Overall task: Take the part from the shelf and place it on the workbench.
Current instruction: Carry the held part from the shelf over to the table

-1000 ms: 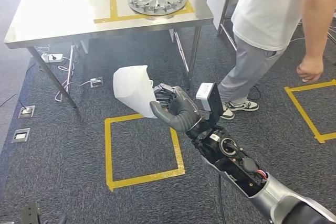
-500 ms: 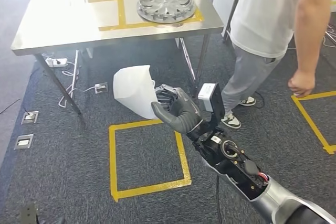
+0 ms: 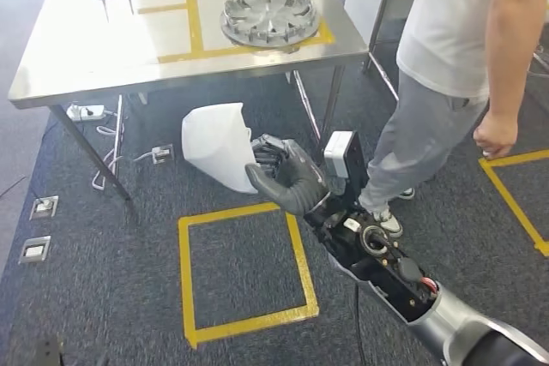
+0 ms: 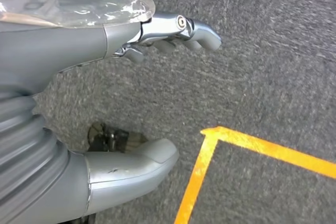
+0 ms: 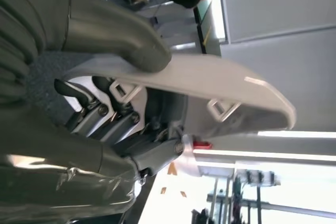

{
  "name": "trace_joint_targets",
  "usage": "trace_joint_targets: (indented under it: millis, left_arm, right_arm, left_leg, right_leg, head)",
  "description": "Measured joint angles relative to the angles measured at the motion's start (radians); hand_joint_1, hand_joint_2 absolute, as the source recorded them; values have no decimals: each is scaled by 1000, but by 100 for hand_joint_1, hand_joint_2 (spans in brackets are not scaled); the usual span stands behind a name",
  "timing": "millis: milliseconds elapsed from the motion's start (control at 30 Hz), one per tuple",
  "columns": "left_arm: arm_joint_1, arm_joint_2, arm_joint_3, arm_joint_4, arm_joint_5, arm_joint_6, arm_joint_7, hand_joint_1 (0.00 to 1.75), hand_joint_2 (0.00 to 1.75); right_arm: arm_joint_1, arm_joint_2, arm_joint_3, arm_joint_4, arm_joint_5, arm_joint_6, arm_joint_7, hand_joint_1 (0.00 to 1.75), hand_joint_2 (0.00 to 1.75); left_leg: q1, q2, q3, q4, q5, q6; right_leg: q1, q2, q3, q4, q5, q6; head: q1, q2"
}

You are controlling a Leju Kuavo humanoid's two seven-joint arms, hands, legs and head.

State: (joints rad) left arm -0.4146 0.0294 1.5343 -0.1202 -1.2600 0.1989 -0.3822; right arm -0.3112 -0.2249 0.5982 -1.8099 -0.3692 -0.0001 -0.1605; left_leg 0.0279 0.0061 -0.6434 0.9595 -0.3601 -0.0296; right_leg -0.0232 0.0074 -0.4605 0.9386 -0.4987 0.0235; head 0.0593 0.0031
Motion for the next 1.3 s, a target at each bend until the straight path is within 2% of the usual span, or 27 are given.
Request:
trace_joint_targets:
  millis: [67,133,167,233,267,300,333,367,433,467,500,533,633,667,767,800,833,900,967,1033,1100,1200,1233,1300]
  left_arm:
    - [0,1,0,0,0,-1,0,0,175]
    - [0,1,0,0,-1,-3,-1,0,175]
    - [0,1,0,0,-2,-3,-2,0,175]
    - [-1,1,0,0,-2,-4,-3,0,175]
    - [0,1,0,0,-3,-5,-3,0,175]
    - [0,1,0,0,-3,-5,-3,0,175]
    - [1,1,0,0,-2,-5,-3,0,175]
    - [1,1,0,0,-2,-6,-3,0,175]
    - [1,0,0,0,-1,-7,-4,0,175]
    - [1,-1,0,0,0,-8,-4,0,175]
    - [0,-2,0,0,0,-8,-4,0,175]
    - [-1,-3,0,0,0,-8,-4,0,175]
    - [-4,-1,0,0,0,-8,-4,0,175]
    - [-6,-1,0,0,0,-8,-4,0,175]
    - [-9,0,0,0,-1,-8,-4,0,175]
    - [-8,1,0,0,-2,-8,-4,0,175]
    - [-8,1,0,0,-2,-8,-3,0,175]
    - [-8,1,0,0,-2,-8,-3,0,175]
    - [-6,1,0,0,-4,-8,-2,0,175]
    - [-6,0,0,0,-8,-8,-1,0,175]
    - [-7,0,0,0,-13,-8,0,0,175]
    - [-7,-1,0,0,-15,-8,0,0,175]
    - [-7,-1,0,0,-16,-9,0,0,175]
    - [-9,-1,0,0,-17,-10,0,0,175]
  right_arm:
    - [-1,0,0,-2,0,0,0,175,175]
    - [-1,-1,-1,-4,0,0,0,175,175]
    - [-1,-1,-1,-5,0,0,0,175,175]
    - [0,-2,-1,-6,0,0,-1,175,175]
    - [3,-2,-1,-6,0,0,-1,175,175]
    - [5,-2,-1,-6,0,-1,0,175,175]
    - [8,-3,-1,-6,0,-1,0,175,175]
    - [10,-3,-2,-6,1,-1,0,175,175]
    - [11,-4,-3,-6,2,-2,1,175,175]
    - [12,-5,-3,-6,3,-2,1,175,175]
    - [13,-5,-4,-7,3,-2,1,175,175]
    - [15,-5,-4,-8,3,-2,1,175,175]
    - [14,-5,-4,-13,5,-1,2,175,175]
    - [12,-5,-5,-14,6,-1,2,175,175]
    - [10,-6,-5,-16,8,-1,3,175,175]
    - [10,-6,-5,-16,8,-1,3,175,175]
    - [10,-6,-5,-16,9,-1,3,175,175]
    - [10,-6,-5,-16,9,-1,3,175,175]
    - [12,-6,-5,-16,9,-2,4,175,175]
    - [16,-6,-5,-17,11,-6,8,175,175]
    - [18,-6,-5,-20,14,-13,11,175,175]
    - [21,-6,-6,-25,17,-17,13,175,175]
    - [22,-6,-7,-27,17,-18,13,175,175]
    - [24,-7,-8,-31,19,-18,14,175,175]
  left_leg:
    - [-2,-1,4,0,-6,22]
    - [-3,-4,18,-1,-15,37]
    - [-4,-4,28,-2,-21,43]
    - [-8,-5,45,-2,-35,53]
    - [-11,-6,54,-2,-44,56]
    - [-15,-7,66,-2,-53,59]
    - [-19,-10,79,-3,-62,60]
    - [-22,-12,94,-3,-71,61]
    - [-27,-14,122,-3,-91,60]
    - [-30,-16,132,-3,-100,57]
    - [-31,-17,138,-3,-109,53]
    - [-33,-18,143,0,-114,49]
    - [-34,-18,148,28,-125,35]
    - [-33,-17,132,61,-139,30]
    - [-28,-14,27,233,-209,18]
    - [-27,-14,4,268,-224,16]
    - [-27,-14,-7,284,-232,15]
    - [-27,-14,-9,287,-233,15]
    - [-26,-14,-33,306,-239,13]
    - [-23,-11,-5,160,-144,17]
    - [-23,-8,46,-5,-47,32]
    - [-21,-9,62,-13,-44,53]
    - [-21,-9,71,-13,-46,58]
    - [-21,-9,84,-13,-54,66]
  right_leg:
    - [1,0,7,3,-5,11]
    - [-2,-3,-14,52,-7,16]
    - [-3,-4,-43,106,-18,17]
    - [0,-5,-130,252,-66,18]
    - [3,-5,-172,309,-96,17]
    - [5,-5,-201,337,-116,14]
    - [8,-5,-214,330,-115,10]
    - [12,-5,-211,288,-87,2]
    - [25,-4,-181,150,18,-19]
    - [33,-2,-169,90,60,-29]
    - [38,1,-158,51,87,-36]
    - [42,3,-153,30,97,-41]
    - [36,2,-118,13,107,-54]
    - [34,0,-108,11,108,-59]
    - [32,0,-99,8,102,-64]
    - [31,0,-98,7,100,-65]
    - [31,0,-97,7,99,-65]
    - [31,0,-97,7,99,-65]
    - [30,1,-94,7,94,-64]
    - [28,3,-75,8,75,-53]
    - [29,5,-58,8,57,-36]
    - [30,5,-55,25,44,-19]
    - [29,4,-67,52,29,-14]
    - [25,1,-128,169,-20,-3]
  head:
    - [2,0]
    - [9,0]
    - [13,0]
    - [18,0]
    - [20,0]
    - [22,0]
    - [24,0]
    - [25,0]
    - [27,0]
    - [27,0]
    - [25,0]
    - [23,0]
    - [20,0]
    - [19,0]
    - [15,0]
    - [15,0]
    - [15,0]
    - [15,0]
    - [15,0]
    - [13,0]
    - [11,0]
    - [13,0]
    - [16,0]
    - [20,0]
